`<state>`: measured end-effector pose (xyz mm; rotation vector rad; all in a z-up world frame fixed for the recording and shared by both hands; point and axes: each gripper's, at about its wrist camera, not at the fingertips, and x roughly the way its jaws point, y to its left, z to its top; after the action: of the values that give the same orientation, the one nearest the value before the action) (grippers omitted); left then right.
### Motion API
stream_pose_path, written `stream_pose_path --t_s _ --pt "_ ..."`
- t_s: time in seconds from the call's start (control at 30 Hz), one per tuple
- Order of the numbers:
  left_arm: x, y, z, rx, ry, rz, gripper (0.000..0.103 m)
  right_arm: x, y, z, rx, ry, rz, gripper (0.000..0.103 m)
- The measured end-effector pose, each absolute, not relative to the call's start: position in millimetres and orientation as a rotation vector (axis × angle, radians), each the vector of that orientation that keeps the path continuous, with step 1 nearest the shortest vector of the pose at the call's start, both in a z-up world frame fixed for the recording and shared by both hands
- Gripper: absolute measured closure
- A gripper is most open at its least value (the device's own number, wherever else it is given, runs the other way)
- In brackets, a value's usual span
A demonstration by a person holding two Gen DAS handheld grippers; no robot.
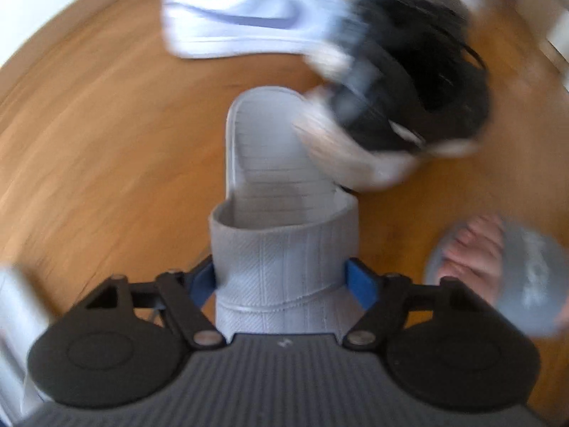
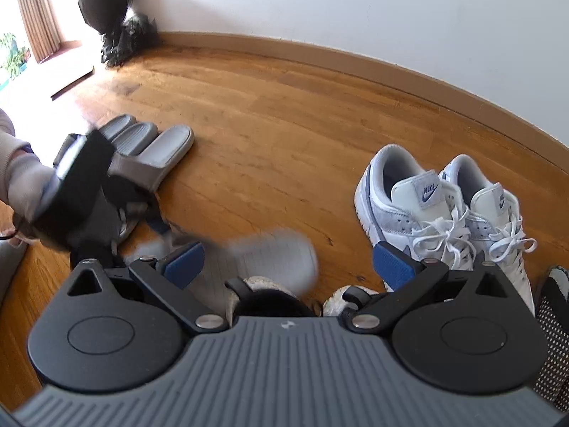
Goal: Organize scattered shoes
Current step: 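Grasp the other fabric slipper with the right tool and set it beside its mate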
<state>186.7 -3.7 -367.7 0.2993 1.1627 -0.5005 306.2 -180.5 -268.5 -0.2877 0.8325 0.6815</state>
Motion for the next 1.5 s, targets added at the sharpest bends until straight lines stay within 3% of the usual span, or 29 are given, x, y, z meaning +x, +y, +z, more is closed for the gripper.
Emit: stream_pose_path --t_s 0.07,0.17,0.3,0.37,0.5,0.6,0.63,0.67,0.83,1.17,1.4,1.5 --pt "196.6 15.7 -367.5 0.208 1.174 -0.433 0.017 305.7 -175.4 -270.3 -0.268 0.845 0.697 0.001" --pt "209.9 34.0 -365.1 0.102 1.210 -0.425 0.015 307.1 -159.5 -270.9 -0.232 0.860 0.714 0.001" --pt "204.0 59.5 -315.5 -0.012 1.136 -0.370 0.015 312.1 -138.2 -272.9 -0.126 0.911 0.706 0.001" --pt "199.0 82.6 -288.5 -0.057 1.134 -0.326 0.014 322.4 -126.4 -280.8 0.001 1.006 0.636 0.001" --pt "172.5 143.3 -232.8 0.028 1.116 -0.234 0.013 351.7 -91.7 -334.5 0.323 1.377 0.415 0.000" --pt "148.3 182.5 -201.7 0.103 1.136 -0.103 0.011 358.9 -46.7 -367.5 0.305 1.485 0.327 0.001" --pt "144.3 193.9 -190.8 0.076 1.135 -0.049 0.011 359.6 -34.2 -374.0 0.268 1.486 0.315 0.001" --pt "140.2 205.3 -179.8 0.050 1.134 0.005 0.011 360.3 -23.8 -379.6 0.238 1.484 0.306 0.010" --pt "102.9 253.7 -131.5 -0.152 1.008 0.106 0.009 357.1 16.7 -384.4 0.057 1.366 0.312 0.018" --pt "88.9 254.5 -148.7 -0.225 1.035 0.091 0.008 360.8 69.4 -383.2 -0.205 1.230 0.688 0.015" --pt "80.9 254.3 -116.1 -0.184 1.009 0.088 0.008 373.7 54.5 -356.6 -0.001 1.281 0.579 0.007" --pt "72.2 248.6 -87.0 -0.169 0.936 0.092 0.008 367.0 49.3 -299.6 0.103 1.233 0.555 0.007"
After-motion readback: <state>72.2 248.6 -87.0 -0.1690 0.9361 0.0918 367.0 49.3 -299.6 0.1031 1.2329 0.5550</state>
